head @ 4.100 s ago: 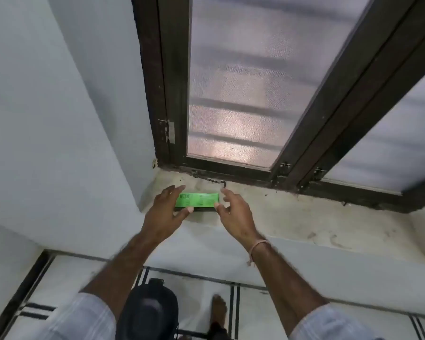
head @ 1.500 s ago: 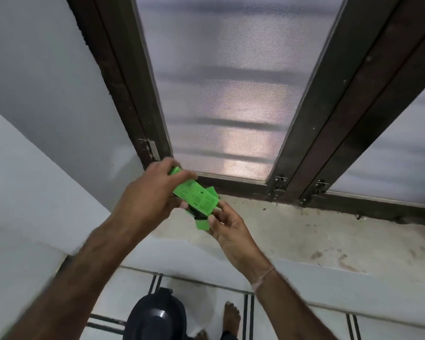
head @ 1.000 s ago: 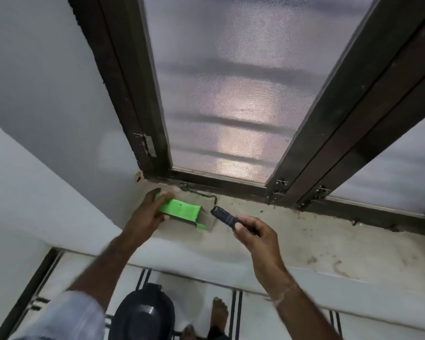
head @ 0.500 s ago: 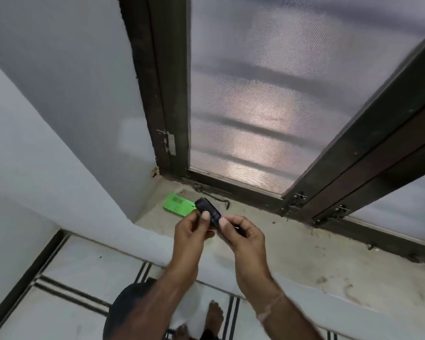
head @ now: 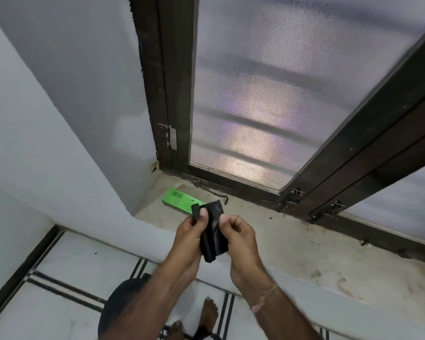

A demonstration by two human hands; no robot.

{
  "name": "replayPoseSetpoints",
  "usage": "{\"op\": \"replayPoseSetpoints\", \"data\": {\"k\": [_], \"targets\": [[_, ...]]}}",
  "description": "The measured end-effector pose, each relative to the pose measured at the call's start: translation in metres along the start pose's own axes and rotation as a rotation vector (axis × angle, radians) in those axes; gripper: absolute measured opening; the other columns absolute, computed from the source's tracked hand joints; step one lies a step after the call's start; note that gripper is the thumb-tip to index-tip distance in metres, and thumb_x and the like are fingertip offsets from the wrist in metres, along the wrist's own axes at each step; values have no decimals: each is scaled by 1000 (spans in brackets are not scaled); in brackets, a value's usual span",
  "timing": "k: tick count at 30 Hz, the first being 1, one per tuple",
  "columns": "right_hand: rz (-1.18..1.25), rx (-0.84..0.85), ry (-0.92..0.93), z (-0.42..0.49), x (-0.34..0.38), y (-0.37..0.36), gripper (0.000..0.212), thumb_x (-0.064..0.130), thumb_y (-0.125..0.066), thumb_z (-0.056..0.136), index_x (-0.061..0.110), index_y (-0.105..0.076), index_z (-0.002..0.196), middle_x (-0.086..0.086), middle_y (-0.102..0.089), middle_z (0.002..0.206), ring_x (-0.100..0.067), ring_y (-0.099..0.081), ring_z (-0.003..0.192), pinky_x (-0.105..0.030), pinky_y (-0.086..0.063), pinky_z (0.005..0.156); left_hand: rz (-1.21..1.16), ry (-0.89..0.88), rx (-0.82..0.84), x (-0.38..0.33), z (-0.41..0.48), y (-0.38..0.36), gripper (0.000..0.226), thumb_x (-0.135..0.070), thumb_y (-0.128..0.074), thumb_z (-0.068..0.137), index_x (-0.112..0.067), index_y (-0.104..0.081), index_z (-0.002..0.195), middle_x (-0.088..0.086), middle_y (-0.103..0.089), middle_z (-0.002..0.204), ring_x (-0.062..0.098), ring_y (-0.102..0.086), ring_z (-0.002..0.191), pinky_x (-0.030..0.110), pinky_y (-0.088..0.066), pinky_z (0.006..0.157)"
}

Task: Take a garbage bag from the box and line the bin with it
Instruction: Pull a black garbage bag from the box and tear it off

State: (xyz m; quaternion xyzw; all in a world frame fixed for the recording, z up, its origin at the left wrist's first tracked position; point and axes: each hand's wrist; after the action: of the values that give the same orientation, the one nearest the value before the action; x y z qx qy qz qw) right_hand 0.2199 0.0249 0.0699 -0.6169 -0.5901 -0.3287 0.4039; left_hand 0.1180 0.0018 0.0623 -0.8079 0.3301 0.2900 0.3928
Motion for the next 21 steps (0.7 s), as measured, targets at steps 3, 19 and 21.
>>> {"op": "replayPoseSetpoints", "data": {"k": [3,19,21], "targets": [[20,-50,-40,2,5,1,17,16,-55,106,14,-58,89,-3,-64,80,-14,-55,72,-28,-44,65,-79,70,-8,1,-2,4,48,-43,-48,102,-7,-64,129,20,-73,119,34,-69,114,49,-54,99],[-303,78,251,-1,12,2,17,21,-71,98,16,-71,82,3,-73,77,-11,-67,75,-32,-54,74,32,-58,133,-8,-20,17,45,-48,-51,95,-10,-68,114,10,-76,106,20,-72,101,30,-59,82],[-302,26,245,1,8,3,20,23,-67,100,17,-69,81,2,-71,78,-12,-65,77,-36,-53,76,43,-54,115,-7,-21,17,43,-50,-52,91,-13,-67,107,8,-76,101,18,-72,95,29,-58,79]]}}
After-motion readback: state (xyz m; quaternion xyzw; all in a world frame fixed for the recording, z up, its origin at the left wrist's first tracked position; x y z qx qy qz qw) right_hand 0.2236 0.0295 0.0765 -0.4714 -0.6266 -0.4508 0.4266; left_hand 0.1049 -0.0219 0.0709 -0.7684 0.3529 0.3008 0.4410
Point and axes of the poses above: each hand's wrist, its own z-axis towards the middle knuckle, its own y-axis out of the back of the hand, x = y × z
